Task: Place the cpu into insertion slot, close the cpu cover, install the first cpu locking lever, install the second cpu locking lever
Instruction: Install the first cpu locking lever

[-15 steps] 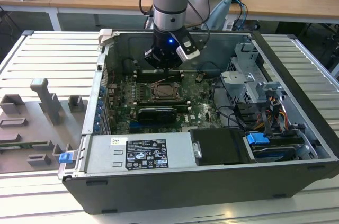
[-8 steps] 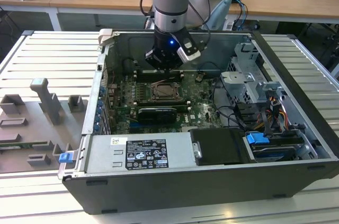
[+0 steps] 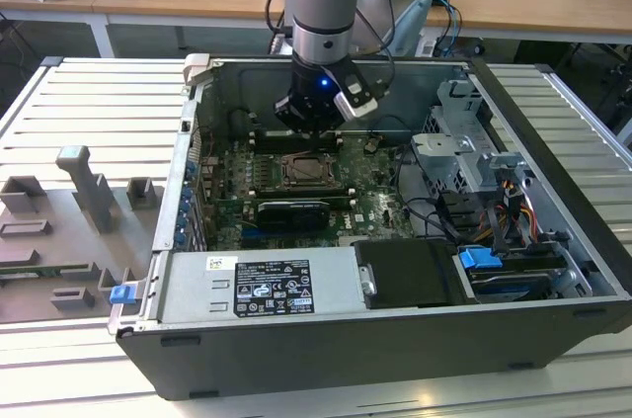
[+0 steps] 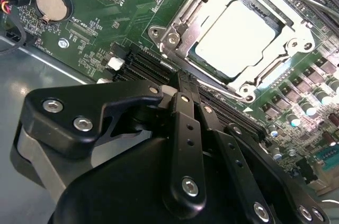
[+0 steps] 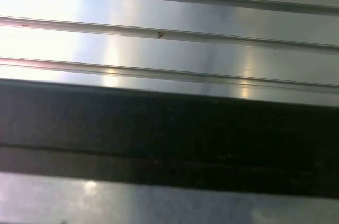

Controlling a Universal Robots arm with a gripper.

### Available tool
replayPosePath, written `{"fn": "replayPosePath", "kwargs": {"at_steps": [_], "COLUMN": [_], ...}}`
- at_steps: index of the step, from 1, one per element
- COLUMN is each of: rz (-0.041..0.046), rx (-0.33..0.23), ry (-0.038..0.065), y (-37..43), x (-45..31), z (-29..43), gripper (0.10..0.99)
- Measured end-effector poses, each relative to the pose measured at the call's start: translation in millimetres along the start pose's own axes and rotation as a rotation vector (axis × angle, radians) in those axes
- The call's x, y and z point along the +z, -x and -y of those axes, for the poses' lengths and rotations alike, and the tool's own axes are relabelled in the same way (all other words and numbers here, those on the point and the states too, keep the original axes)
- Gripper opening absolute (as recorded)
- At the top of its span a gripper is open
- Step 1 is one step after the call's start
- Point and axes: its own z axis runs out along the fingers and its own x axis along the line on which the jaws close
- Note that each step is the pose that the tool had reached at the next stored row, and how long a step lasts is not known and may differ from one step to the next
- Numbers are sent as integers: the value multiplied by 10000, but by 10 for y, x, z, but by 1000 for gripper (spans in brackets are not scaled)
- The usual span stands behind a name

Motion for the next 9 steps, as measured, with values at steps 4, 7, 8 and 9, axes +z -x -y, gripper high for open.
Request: {"fn": "replayPosePath", "kwargs": {"at_steps": [4, 7, 8, 9], "rz": [0, 0, 1, 0], "rx": [4, 8, 11, 12], "ry": [-1, -2, -1, -2], "y": [14, 20, 20, 21], "x": [22, 41, 46, 50], "z": [1, 1, 1, 1], "gripper": [106, 106, 106, 106]}}
